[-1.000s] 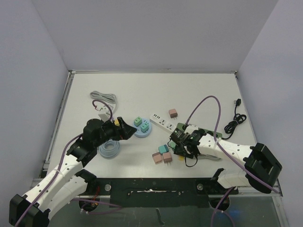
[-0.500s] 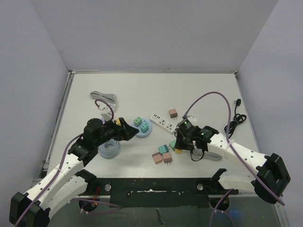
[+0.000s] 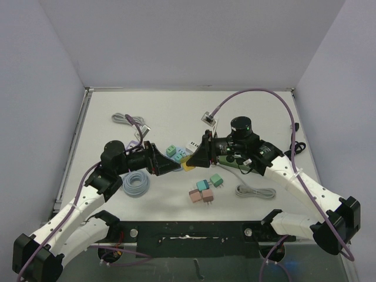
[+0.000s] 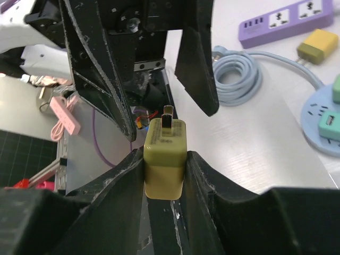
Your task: Insert the plug
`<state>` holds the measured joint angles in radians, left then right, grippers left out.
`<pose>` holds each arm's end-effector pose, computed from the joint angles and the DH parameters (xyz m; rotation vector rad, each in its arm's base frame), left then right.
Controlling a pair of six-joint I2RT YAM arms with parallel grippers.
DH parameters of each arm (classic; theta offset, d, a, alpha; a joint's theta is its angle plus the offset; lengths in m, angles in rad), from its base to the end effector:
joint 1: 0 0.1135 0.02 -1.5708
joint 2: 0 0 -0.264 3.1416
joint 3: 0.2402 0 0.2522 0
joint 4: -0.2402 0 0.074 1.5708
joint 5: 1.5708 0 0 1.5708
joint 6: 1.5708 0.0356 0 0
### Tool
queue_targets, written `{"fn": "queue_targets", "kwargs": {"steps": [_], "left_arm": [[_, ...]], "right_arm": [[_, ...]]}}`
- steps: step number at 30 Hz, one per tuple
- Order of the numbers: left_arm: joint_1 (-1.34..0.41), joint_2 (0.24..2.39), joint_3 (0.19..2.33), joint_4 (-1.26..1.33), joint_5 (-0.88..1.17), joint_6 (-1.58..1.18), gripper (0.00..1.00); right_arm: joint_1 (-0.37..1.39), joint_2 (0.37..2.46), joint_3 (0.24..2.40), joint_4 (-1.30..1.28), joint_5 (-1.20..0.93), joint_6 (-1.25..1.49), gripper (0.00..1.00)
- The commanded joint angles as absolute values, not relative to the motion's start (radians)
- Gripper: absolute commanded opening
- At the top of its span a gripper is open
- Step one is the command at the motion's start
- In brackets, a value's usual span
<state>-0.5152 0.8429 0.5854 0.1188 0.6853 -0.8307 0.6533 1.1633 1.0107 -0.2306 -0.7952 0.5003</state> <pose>0.1604 -0.1167 0.2922 0.2783 1.9302 -1.5297 0.1897 0.1772 0.3410 -0.7443 2.0217 1.4927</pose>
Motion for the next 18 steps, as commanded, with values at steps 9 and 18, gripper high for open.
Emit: {"fn": "queue_targets", "kwargs": {"steps": [9, 18], "left_arm": [[-0.509, 0.852, 0.626, 0.403, 0.780, -0.994, 0.55], [-0.512, 0.876, 0.607, 0.488, 0.853, -1.046, 0.40]], "right_arm": [[0.652, 1.239, 1.107, -0.063, -1.095, 0.477, 0.25], [0.655, 1.265, 1.118, -0.059, -1.106, 0.474, 0.25]]}}
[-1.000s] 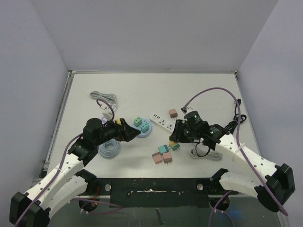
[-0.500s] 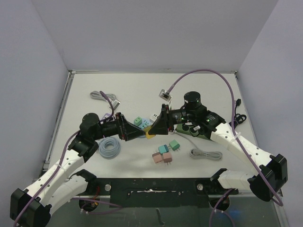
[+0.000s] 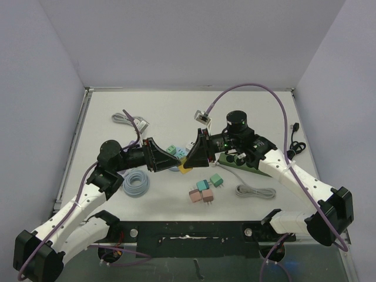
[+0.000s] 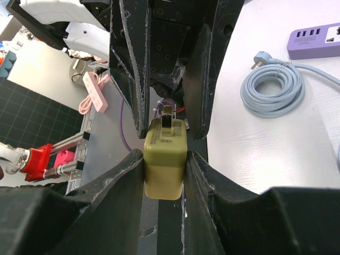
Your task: Insert the plug
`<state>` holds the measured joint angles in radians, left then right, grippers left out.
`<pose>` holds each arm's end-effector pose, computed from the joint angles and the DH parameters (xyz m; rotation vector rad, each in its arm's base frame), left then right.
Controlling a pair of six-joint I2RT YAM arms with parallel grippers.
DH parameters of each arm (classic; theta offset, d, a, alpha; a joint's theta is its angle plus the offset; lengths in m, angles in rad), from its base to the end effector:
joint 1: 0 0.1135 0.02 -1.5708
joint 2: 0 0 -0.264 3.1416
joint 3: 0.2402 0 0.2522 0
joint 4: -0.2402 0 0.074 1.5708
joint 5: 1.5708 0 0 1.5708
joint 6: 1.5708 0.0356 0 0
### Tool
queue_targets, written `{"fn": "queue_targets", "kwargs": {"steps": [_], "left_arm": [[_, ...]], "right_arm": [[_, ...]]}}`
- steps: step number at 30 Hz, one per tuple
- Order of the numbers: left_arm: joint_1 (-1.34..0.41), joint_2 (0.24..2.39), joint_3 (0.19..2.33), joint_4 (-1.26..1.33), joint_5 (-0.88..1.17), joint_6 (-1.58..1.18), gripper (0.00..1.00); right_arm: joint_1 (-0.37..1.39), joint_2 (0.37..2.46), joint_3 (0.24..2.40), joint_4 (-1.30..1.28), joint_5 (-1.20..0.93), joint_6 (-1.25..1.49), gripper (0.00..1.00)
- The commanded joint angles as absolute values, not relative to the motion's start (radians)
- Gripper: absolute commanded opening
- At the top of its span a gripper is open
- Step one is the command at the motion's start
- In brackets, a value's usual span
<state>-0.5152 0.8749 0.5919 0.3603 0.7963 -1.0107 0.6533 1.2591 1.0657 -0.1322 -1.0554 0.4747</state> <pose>0.1627 -0.1213 0.3130 0.3236 1.7903 -1.7402 0.2017 0.1934 0.3473 -0.9887 1.8738 1.7127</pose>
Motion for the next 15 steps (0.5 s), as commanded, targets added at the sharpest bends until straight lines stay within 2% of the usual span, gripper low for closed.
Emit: {"fn": "queue_targets", "kwargs": {"steps": [1, 7, 11, 15], "left_arm": [[-0.512, 0.877, 0.599, 0.510, 0.873, -1.055, 0.40], [-0.512, 0.872, 0.585, 0.544, 0.916, -1.059, 0.28], [-0.512, 0.891, 0.596, 0.551, 0.920, -1.058, 0.24], [-0.512, 0.905, 0.604, 0.592, 0.913, -1.090, 0.19]], "right_arm": [[0.654, 1.268, 1.118, -0.054, -1.104, 0.479, 0.25], [0.653, 1.270, 1.106, 0.005, -1.092, 0.527, 0.26], [0.652, 1.265, 1.088, 0.069, -1.083, 0.580, 0.28], [0.648, 1.260, 1.071, 0.126, -1.040, 0.631, 0.34]]}}
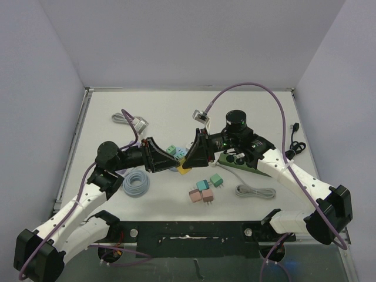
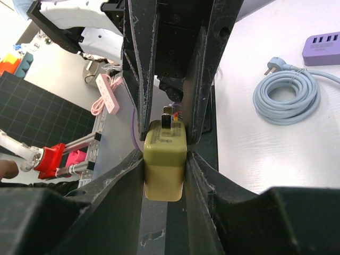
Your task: Insert the plug
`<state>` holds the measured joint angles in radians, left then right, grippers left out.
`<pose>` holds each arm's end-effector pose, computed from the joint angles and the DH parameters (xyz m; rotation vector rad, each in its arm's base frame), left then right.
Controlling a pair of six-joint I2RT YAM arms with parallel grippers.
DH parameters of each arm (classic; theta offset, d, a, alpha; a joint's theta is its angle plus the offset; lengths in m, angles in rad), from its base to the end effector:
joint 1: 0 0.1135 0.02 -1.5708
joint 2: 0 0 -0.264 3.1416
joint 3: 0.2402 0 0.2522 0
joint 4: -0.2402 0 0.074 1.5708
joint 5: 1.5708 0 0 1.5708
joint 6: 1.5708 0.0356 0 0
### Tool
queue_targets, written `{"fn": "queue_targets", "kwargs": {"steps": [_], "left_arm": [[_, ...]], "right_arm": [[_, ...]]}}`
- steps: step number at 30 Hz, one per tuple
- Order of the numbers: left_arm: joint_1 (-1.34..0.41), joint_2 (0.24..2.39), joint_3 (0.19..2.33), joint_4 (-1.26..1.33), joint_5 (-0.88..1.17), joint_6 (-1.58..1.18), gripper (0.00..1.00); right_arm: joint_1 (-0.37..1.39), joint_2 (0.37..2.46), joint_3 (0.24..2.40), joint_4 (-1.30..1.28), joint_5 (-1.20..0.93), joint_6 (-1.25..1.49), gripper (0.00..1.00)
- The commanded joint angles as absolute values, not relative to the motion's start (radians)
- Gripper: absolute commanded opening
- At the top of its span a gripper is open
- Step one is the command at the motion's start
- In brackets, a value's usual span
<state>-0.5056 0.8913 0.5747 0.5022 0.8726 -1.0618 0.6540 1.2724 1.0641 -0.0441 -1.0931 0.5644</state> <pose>0.1625 -0.1211 0.3175 0.4077 1.7111 -1.8111 0.2045 0.1966 0.3513 -0.9766 1.8520 1.7846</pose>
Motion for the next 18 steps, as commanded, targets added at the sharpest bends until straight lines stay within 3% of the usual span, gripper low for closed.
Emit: {"fn": "queue_targets", "kwargs": {"steps": [1, 13, 18], "left_arm": [[-0.512, 0.904, 0.610, 0.597, 0.903, -1.098, 0.18], [-0.512, 0.853, 0.653, 0.537, 0.495, -1.195, 0.15], [-0.513, 0.862, 0.653, 0.575, 0.402, -1.236, 0.15]], "right_arm": [[0.647, 1.257, 1.064, 0.139, -1.020, 0.649, 0.37], [0.641, 1.125, 0.820, 0.532, -0.566, 0.950, 0.69], [0.645, 1.117, 0.753, 0.714, -0.442, 1.050, 0.71]]}}
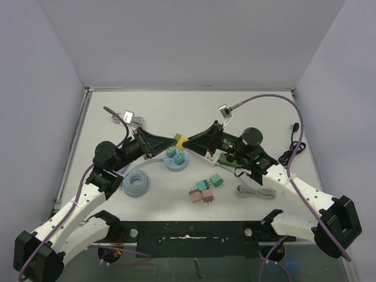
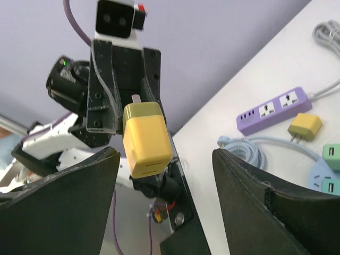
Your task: Insert the plug
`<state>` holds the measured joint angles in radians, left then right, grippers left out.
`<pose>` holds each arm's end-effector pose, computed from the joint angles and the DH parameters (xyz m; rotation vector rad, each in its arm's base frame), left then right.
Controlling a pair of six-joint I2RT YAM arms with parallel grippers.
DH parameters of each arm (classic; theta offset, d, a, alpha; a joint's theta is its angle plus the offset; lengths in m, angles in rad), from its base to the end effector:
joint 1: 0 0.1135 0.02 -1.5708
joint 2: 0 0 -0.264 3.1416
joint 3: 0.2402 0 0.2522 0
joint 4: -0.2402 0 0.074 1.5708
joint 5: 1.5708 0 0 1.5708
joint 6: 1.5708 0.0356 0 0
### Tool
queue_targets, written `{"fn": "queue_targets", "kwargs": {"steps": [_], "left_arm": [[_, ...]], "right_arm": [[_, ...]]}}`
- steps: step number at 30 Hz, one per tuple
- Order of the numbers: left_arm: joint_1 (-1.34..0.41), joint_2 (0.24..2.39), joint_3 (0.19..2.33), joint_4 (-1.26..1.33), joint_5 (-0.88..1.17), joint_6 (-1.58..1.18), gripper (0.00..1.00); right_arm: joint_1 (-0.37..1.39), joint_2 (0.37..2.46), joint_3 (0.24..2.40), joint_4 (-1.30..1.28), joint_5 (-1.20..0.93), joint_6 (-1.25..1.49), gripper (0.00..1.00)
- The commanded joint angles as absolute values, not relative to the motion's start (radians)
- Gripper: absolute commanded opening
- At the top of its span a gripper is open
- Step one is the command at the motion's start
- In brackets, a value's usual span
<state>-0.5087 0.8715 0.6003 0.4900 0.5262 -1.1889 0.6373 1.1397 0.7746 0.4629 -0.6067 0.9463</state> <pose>0.1698 -0.1152 0.3305 -0.0263 1.6305 -1.7216 0.1990 0.1726 0.3320 -0.3103 1.7256 1.6652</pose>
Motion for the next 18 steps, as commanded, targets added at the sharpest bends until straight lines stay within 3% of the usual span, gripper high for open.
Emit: {"fn": "queue_targets", "kwargs": {"steps": [1, 12, 18], "left_arm": [[-0.512, 0.867, 0.653, 0.583, 0.396, -1.243, 0.15], [-0.514, 0.882, 0.640, 0.659, 0.333, -1.282, 0.14], [-0.515, 0.884, 0.630, 0.664, 0.325, -1.292, 0.14]], "right_arm": [[0.646, 1.126, 0.747, 0.754, -0.436, 1.068, 0.71], [0.703, 1.259, 0.756, 0.957, -0.392, 1.206, 0.66], [0.724, 1.319, 0.754, 1.072, -0.365, 1.251, 0.50]]}}
